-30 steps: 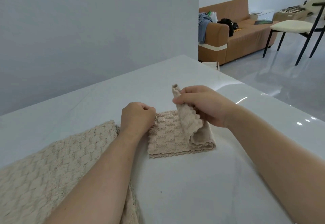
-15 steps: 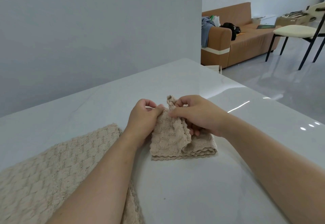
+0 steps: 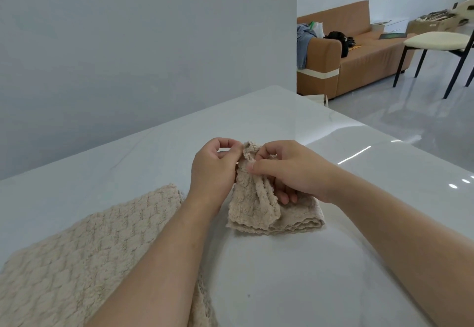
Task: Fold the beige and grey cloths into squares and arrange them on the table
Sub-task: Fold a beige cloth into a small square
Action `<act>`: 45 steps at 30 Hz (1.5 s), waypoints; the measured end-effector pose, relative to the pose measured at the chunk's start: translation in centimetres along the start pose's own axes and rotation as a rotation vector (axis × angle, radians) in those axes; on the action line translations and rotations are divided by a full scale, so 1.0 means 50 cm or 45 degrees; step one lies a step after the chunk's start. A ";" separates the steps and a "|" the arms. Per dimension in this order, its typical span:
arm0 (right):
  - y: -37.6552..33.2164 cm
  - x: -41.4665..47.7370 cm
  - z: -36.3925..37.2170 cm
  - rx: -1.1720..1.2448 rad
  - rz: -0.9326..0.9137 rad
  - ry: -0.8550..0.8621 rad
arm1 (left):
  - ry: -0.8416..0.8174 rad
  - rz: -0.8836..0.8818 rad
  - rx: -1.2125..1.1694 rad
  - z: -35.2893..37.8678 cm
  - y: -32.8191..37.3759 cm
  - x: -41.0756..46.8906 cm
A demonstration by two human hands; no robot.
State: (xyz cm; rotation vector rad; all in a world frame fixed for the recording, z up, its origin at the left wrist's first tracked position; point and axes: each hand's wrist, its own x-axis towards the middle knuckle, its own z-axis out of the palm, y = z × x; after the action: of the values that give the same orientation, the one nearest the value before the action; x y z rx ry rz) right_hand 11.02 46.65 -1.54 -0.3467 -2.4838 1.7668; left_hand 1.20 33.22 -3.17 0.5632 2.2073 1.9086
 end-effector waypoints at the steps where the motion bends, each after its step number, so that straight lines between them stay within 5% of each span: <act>1: -0.002 -0.001 -0.001 0.031 -0.004 -0.021 | -0.009 0.013 -0.010 0.001 0.003 -0.001; 9: -0.001 -0.006 -0.010 0.146 -0.020 -0.092 | -0.066 0.099 0.102 -0.002 0.007 -0.013; 13: 0.012 0.001 -0.042 -0.058 -0.213 0.592 | -0.012 0.182 0.080 -0.008 0.017 -0.007; 15: 0.025 0.006 -0.064 -0.319 -0.313 0.753 | 0.017 0.288 0.095 -0.013 0.031 -0.004; 22: 0.043 0.013 -0.066 -0.326 -0.465 0.529 | 0.103 0.525 0.179 -0.026 0.062 -0.012; 32: 0.025 -0.018 -0.088 -0.128 -0.440 0.005 | 0.196 0.585 0.167 -0.040 0.058 -0.006; 41: 0.008 -0.005 -0.079 -0.241 -0.599 0.436 | 0.301 0.438 0.058 -0.015 0.036 -0.001; 45: 0.012 0.001 -0.076 -0.212 -0.534 0.458 | 0.221 0.142 0.003 -0.013 0.009 0.012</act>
State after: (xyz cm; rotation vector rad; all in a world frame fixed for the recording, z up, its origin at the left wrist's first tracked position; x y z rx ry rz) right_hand 11.76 50.34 -0.85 -0.1231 -2.2417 1.2221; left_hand 0.49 32.91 -2.53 0.5512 2.3279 2.0837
